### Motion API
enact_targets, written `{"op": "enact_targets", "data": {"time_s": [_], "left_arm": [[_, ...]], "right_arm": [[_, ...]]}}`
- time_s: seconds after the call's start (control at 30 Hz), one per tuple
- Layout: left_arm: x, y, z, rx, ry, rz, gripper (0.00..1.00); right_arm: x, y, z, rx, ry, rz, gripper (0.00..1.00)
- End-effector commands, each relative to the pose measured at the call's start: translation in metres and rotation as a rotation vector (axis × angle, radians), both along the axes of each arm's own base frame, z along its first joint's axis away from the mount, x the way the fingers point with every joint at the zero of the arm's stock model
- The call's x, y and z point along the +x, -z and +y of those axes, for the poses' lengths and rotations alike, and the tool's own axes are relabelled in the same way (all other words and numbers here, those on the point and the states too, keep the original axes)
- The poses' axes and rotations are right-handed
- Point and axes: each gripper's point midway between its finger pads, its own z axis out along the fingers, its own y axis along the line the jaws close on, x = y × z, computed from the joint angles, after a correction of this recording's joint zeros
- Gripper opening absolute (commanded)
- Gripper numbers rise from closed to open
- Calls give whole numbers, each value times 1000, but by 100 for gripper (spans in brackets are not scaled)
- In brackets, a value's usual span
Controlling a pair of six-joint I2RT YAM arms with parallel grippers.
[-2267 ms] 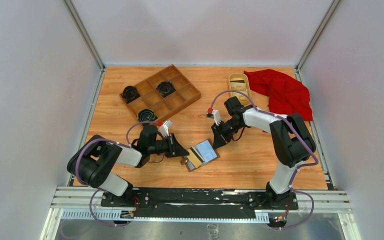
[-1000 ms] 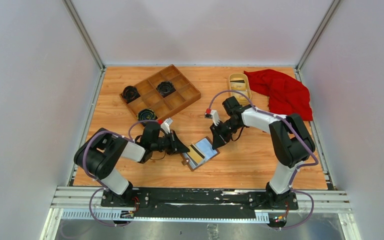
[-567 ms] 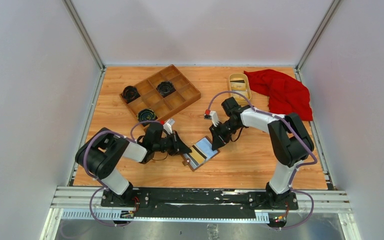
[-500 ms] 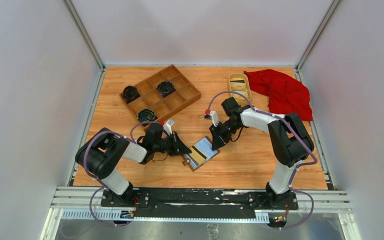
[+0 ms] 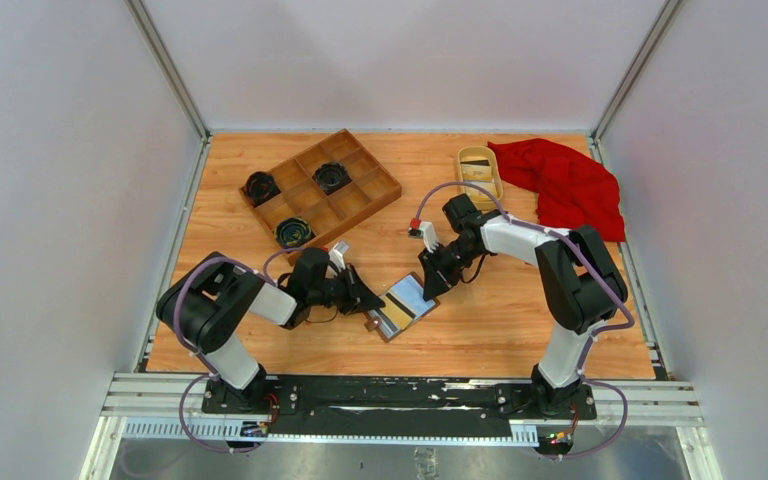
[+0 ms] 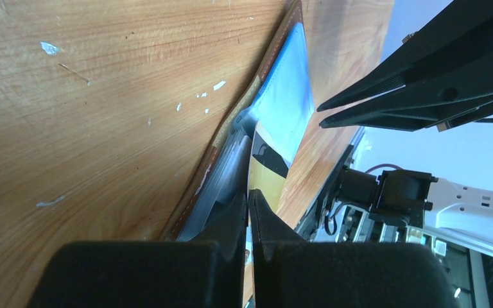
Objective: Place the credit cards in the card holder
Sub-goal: Insert the credit card into the card holder.
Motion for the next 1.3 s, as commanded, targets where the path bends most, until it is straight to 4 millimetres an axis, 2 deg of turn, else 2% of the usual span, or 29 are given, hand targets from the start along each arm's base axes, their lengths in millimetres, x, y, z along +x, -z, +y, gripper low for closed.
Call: {"op": "enact_targets", "data": {"time_s": [0.0,1.0,1.17,1.27], "left_arm": [[-2,16,3,51,-21,40,0],[9,19,-8,44,-17,66,1],[12,19,-14,42,-12,67,6],[15,17,-17,40,-16,61,12]], "right_arm": [[-4,-2,5,-8,-12,17,17],[-6,-5,10,3,-28,16,17],[-7,-7,11,13,-34,15,20],[-7,-8,11,16,-38,10,24]]}}
